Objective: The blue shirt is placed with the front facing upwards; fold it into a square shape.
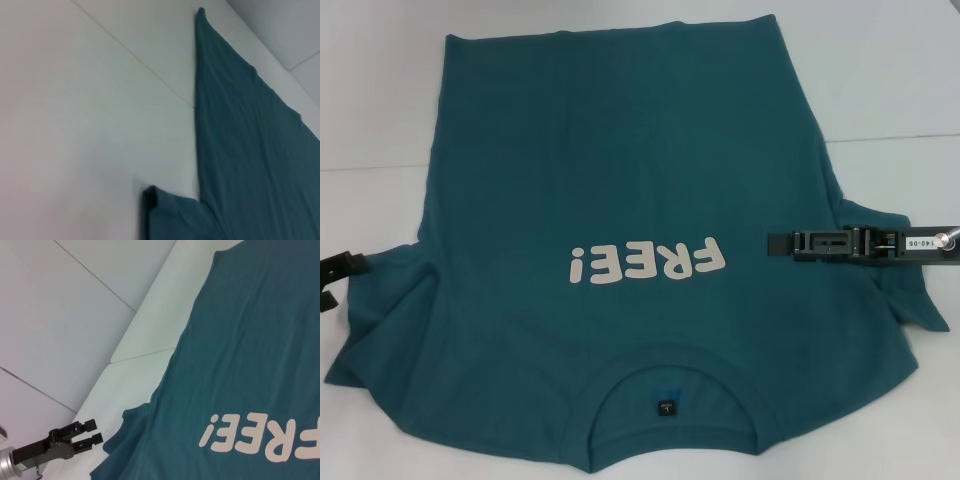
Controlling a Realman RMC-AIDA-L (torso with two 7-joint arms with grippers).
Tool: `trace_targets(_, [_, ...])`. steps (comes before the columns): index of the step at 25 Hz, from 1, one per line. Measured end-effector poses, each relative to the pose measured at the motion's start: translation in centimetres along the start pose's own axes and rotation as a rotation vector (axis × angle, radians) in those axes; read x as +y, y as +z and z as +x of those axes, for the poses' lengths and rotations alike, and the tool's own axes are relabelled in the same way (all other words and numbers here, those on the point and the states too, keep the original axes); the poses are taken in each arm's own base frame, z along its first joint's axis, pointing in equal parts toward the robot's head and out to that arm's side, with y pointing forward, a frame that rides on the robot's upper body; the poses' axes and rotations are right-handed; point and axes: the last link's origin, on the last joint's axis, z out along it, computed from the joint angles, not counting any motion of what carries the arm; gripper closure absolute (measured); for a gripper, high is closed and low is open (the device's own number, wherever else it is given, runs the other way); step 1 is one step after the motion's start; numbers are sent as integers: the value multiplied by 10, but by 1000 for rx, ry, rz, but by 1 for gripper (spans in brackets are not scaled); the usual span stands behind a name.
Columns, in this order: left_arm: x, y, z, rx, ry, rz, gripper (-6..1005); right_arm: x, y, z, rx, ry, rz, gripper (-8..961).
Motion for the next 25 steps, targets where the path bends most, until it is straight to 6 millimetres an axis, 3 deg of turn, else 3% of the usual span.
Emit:
trace_targets(14, [-6, 8, -10, -31, 10, 36, 176, -4, -3, 2, -8, 9, 14, 86])
trace_targets(25, [3, 19, -14, -61, 52, 32, 175, -5, -3, 3, -9, 13, 17, 86])
